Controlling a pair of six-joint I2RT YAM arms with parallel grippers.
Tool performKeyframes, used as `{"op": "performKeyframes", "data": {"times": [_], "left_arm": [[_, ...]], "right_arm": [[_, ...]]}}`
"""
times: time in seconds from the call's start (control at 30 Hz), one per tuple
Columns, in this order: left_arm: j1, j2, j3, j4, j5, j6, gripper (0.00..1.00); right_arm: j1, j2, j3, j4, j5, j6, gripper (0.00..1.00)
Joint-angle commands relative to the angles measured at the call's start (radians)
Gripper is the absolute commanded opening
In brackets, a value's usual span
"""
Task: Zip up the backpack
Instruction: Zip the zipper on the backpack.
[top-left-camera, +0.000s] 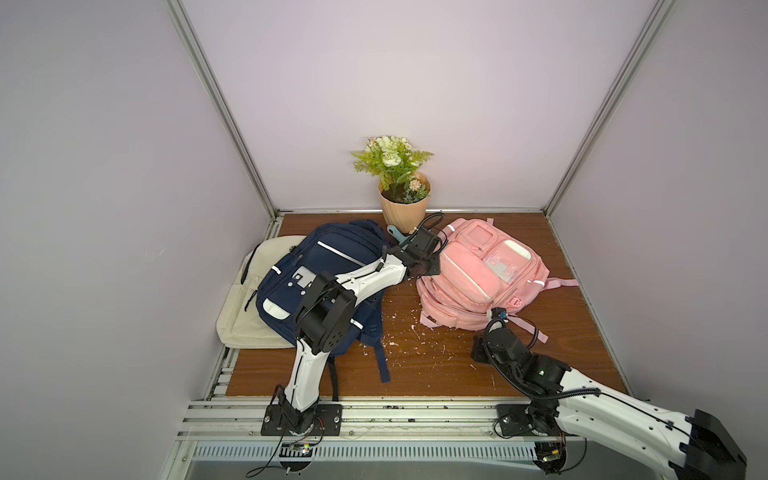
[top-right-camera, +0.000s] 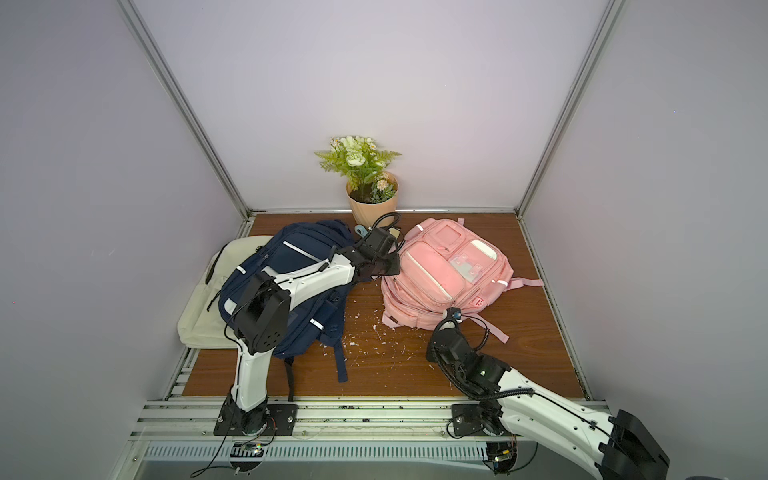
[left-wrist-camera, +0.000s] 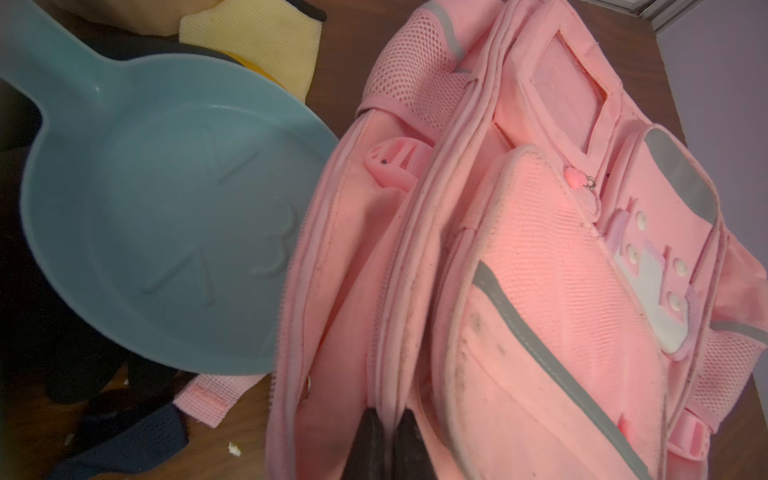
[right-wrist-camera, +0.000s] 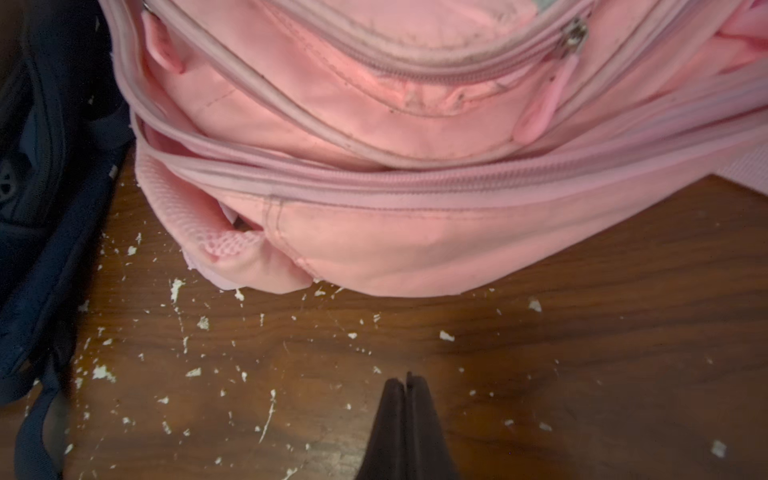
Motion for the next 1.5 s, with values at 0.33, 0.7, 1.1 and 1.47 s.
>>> {"op": "performKeyframes", "data": {"times": [0.33,0.7,1.1,1.47], "left_arm": [[-0.098,-0.192,-0.306,0.147,-0.014,-0.107,0.35],[-0.098,-0.218,-0.329,0.185,-0.033,-0.084,0.39],[-0.099,-0.198,-0.593,0.38,0.04,-0.17,0.18],[-0.112,-0.2,-0.722,0.473,0.043,-0.214,0.08]], "right_arm": [[-0.001,0.109,0.119,0.115,-0.031,-0.037,0.0],[-0.045,0.227,0.287,0.098,-0.11,-0.162,0.19],[-0.18,0.579,0.406,0.254,-0.302,-0.229,0.28],[-0.178,0.589,0.356,0.319,-0.29,-0.268,0.29]]}}
